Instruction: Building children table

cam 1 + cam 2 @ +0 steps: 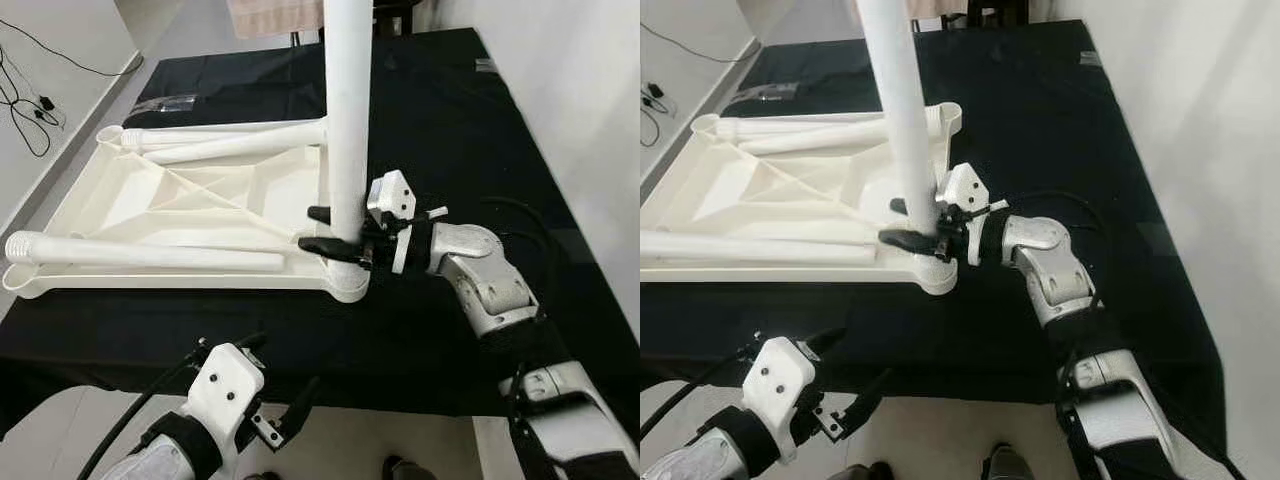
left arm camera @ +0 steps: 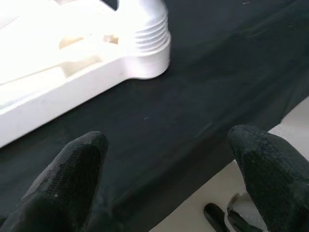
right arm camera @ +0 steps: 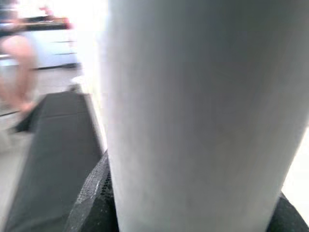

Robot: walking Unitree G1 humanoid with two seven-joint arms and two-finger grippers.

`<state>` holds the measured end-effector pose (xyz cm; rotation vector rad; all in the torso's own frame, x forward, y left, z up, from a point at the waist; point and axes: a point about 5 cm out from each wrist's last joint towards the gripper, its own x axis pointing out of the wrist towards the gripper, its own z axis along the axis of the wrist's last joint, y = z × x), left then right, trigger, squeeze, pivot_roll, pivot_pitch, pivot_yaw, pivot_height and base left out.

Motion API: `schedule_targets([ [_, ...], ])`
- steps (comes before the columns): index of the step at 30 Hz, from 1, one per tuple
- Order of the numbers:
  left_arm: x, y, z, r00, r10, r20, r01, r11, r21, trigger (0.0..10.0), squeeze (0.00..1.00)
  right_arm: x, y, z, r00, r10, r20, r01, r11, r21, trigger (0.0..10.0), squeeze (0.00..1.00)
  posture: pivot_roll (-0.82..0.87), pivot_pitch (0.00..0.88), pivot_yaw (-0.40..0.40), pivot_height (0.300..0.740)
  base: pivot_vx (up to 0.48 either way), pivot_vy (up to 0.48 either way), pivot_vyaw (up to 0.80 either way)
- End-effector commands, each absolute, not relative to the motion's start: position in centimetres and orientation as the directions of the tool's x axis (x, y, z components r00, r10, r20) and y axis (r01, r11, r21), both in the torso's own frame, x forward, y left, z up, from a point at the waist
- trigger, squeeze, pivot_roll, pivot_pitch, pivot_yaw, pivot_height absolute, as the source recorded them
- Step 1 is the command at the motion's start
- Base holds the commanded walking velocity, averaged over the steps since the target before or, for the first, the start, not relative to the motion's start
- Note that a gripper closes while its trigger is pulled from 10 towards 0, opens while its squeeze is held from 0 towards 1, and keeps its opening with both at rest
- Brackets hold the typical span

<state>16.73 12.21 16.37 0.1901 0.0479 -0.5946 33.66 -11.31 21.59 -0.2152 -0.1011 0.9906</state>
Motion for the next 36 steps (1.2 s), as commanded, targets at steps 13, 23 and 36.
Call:
schedule_targets([
  [13,16.9,12.8,15.8,0.828,-0.546,-0.131,0.561,0.804,0.195,10.0,0.0,26.5,-16.5,14.6,0.985,0.104,-0.139,-0.129,0.975,-0.179,10.0,0.0,0.05,0.216,0.079,0.74,0.0,0.0,0.0],
  [23,18.7,13.9,16.2,0.847,-0.522,-0.103,0.53,0.815,0.235,10.0,0.0,27.7,-16.5,14.8,0.992,0.011,-0.124,-0.026,0.993,-0.119,10.0,0.0,0.06,0.165,0.096,0.74,0.0,0.0,0.0],
  [36,25.9,12.0,28.9,0.669,-0.675,0.311,0.628,0.737,0.248,10.0,0.0,26.7,-13.8,14.3,0.984,0.036,-0.173,-0.049,0.996,-0.076,10.0,0.0,0.03,0.122,0.124,0.74,0.0,0.0,0.0],
])
